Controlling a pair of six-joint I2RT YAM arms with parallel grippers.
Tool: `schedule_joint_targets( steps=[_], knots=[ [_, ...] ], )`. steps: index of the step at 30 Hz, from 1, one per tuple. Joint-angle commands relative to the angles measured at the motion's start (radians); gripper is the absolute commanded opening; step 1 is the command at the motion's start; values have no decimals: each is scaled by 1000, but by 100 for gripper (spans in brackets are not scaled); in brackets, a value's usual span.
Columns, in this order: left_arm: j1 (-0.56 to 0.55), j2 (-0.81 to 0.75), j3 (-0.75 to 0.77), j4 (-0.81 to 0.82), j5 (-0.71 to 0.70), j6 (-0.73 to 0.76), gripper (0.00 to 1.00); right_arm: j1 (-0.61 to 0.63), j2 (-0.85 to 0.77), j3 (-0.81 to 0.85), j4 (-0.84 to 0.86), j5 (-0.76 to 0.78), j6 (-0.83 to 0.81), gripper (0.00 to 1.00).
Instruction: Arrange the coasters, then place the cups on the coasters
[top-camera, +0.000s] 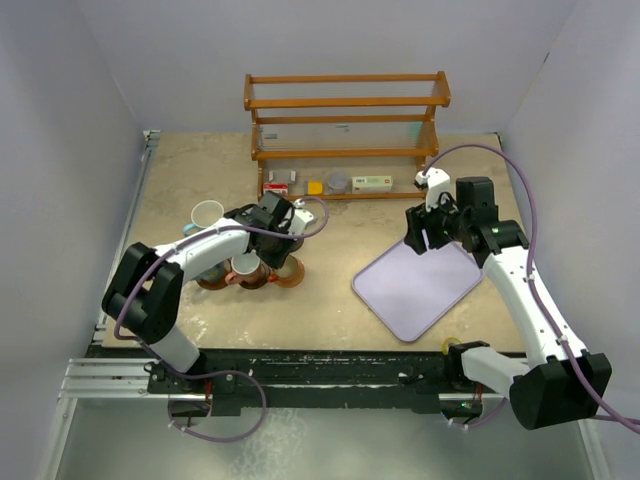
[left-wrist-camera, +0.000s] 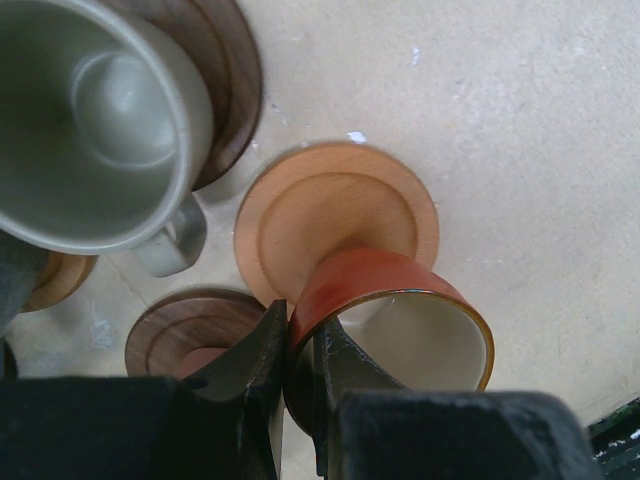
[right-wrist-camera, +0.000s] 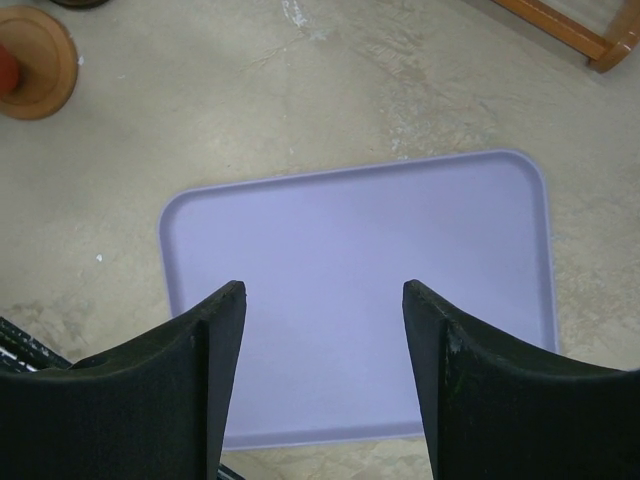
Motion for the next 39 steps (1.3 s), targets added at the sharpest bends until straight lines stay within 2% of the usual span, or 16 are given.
schedule_joint_targets(
  steps=[1, 24, 39],
  knots=[
    [23, -13, 7, 55, 41, -1, 3, -3, -13, 12, -10, -47, -26, 67],
    [42, 46, 26, 75, 58, -13, 3, -3, 3, 21, -49, -106, -57, 70],
    [44, 50, 30, 77, 58, -9, 14, -3, 31, 29, -71, -118, -79, 70]
  ],
)
